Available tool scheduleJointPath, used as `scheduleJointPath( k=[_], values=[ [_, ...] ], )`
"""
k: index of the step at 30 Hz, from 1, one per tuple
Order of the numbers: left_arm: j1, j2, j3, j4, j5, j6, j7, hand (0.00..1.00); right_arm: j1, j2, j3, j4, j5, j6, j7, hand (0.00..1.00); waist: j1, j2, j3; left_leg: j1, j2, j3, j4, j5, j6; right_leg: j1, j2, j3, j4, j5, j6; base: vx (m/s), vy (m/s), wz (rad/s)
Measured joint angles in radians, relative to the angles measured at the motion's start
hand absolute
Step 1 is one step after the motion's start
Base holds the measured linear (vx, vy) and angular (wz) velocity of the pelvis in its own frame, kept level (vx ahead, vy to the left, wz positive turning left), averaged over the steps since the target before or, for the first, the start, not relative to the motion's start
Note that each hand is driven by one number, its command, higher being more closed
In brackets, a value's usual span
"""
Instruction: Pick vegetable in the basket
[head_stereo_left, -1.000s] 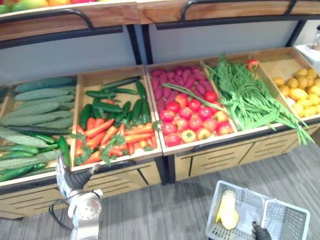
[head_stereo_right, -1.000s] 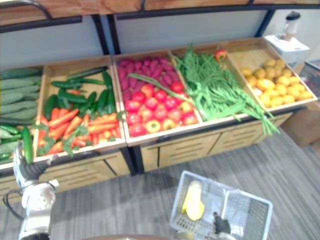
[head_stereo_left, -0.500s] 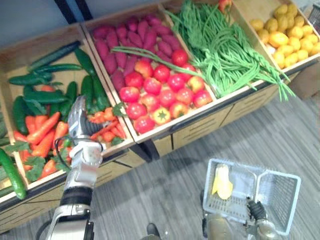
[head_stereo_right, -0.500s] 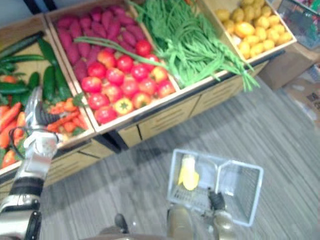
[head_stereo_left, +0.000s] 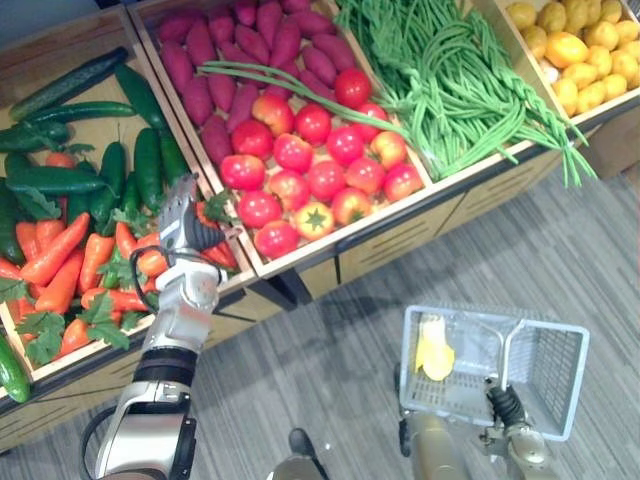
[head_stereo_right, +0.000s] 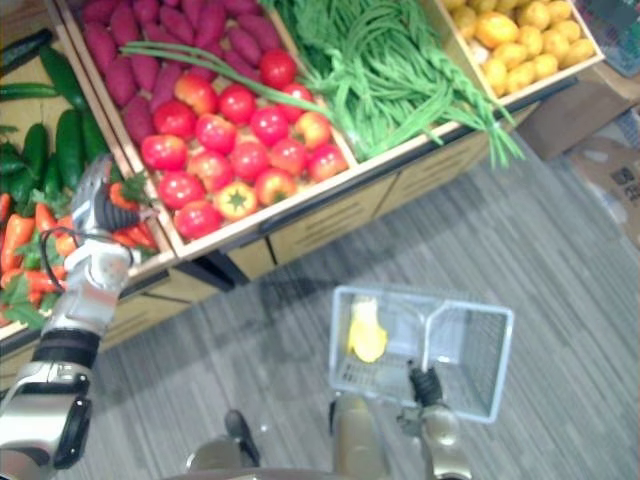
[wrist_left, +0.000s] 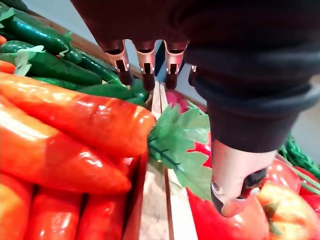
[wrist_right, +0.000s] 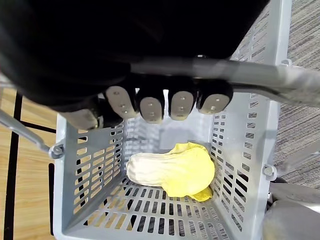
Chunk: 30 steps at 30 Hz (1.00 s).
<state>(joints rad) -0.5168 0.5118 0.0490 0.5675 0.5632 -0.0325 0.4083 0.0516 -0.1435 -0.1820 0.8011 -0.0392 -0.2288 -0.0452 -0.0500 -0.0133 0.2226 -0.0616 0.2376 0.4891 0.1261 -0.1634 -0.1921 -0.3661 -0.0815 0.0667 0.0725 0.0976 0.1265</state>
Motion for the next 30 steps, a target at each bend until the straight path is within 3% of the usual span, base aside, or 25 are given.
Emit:
scheduleJointPath(
  k=[15, 30],
  values=[
    [0.023, 0.001, 0.117, -0.003, 0.009, 0.036, -0.001, 0.00, 0.020, -0.002, 0.004, 0.002, 0.000, -0.001, 0.001, 1.00, 0.026, 0.002, 0.001, -0.001, 0.009, -0.011, 0.020, -0.010, 0.006, 0.026, -0.005, -0.012, -0.001, 0.000, -0.001, -0.05, -0.030, 0.06],
    [0.047, 0.042, 0.098, -0.024, 0.047, 0.035, -0.057, 0.00, 0.021, -0.004, 0.018, -0.001, 0.000, 0.005, 0.002, 1.00, 0.030, 0.004, 0.003, -0.045, 0.032, -0.027, 0.052, -0.015, 0.004, 0.019, 0.005, -0.034, -0.026, 0.016, -0.019, -0.03, -0.032, 0.03]
  ],
)
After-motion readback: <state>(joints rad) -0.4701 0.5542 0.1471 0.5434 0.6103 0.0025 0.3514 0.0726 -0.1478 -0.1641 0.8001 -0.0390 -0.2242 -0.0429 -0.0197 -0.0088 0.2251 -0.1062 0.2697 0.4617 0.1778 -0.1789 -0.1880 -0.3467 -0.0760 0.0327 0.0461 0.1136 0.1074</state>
